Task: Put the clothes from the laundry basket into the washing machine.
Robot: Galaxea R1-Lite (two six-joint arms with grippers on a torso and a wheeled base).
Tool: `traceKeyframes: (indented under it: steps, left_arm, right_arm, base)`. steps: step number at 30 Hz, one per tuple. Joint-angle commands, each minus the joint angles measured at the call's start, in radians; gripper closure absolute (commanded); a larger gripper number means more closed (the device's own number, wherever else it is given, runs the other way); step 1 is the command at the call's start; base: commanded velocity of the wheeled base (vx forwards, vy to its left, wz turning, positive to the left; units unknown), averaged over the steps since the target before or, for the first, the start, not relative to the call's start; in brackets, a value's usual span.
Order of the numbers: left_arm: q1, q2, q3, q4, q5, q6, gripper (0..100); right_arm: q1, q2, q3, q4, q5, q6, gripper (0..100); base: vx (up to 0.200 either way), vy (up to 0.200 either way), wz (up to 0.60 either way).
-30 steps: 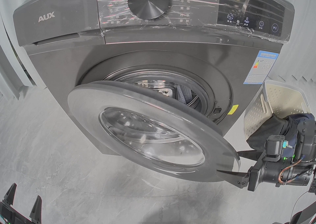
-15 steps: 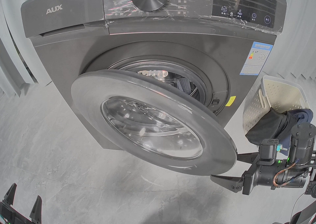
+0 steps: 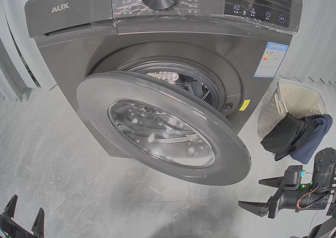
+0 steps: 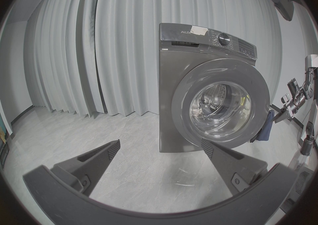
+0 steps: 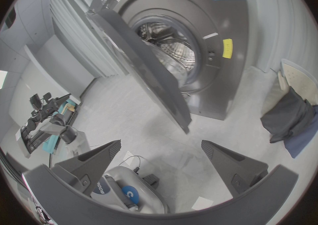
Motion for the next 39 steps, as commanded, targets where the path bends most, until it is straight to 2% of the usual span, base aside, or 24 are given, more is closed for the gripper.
traceKeyframes:
  steps: [1,4,7,8,10,17,24,32,39]
  left_arm:
    - [0.000,-0.017,0.018,0.000,0.000,0.000,0]
    - [0.000,-0.017,0.018,0.000,0.000,0.000,0]
    - [0.000,-0.017,0.018,0.000,0.000,0.000,0]
    - [0.000,-0.017,0.018,0.000,0.000,0.000,0]
    - [0.000,-0.017,0.018,0.000,0.000,0.000,0]
    - [0.000,-0.017,0.018,0.000,0.000,0.000,0]
    - [0.000,-0.017,0.018,0.000,0.000,0.000,0]
    - [0.000,-0.017,0.018,0.001,0.000,0.000,0]
    - [0.000,-0.017,0.018,0.000,0.000,0.000,0]
  right_arm:
    - [-0.185,-0.022,0.079,0.002,0.005,-0.038,0]
    - [-0.243,0.014,0.053,-0.008,0.031,-0.041,0]
    - [-0.263,0.035,0.016,-0.008,0.033,-0.040,0]
    - [-0.287,0.061,-0.042,-0.005,0.030,-0.040,0]
    - [-0.307,0.081,-0.085,0.002,0.030,-0.041,0]
    - [-0.303,0.179,-0.188,-0.010,0.025,-0.035,0]
    - [-0.278,0.182,-0.179,0.001,0.045,-0.038,0]
    - [-0.155,0.101,-0.113,-0.001,0.054,-0.033,0]
    - [-0.175,0.104,-0.131,-0.007,0.045,-0.032,0]
  base:
    - [0.000,0.000,0.00]
    - [0.000,0.000,0.00]
    - [0.000,0.000,0.00]
    - [0.000,0.000,0.00]
    - [0.000,0.000,0.00]
    - [0.000,0.000,0.00]
    - [0.000,0.000,0.00]
    - [-0.150,0.000,0.00]
    - [0.000,0.000,0.00]
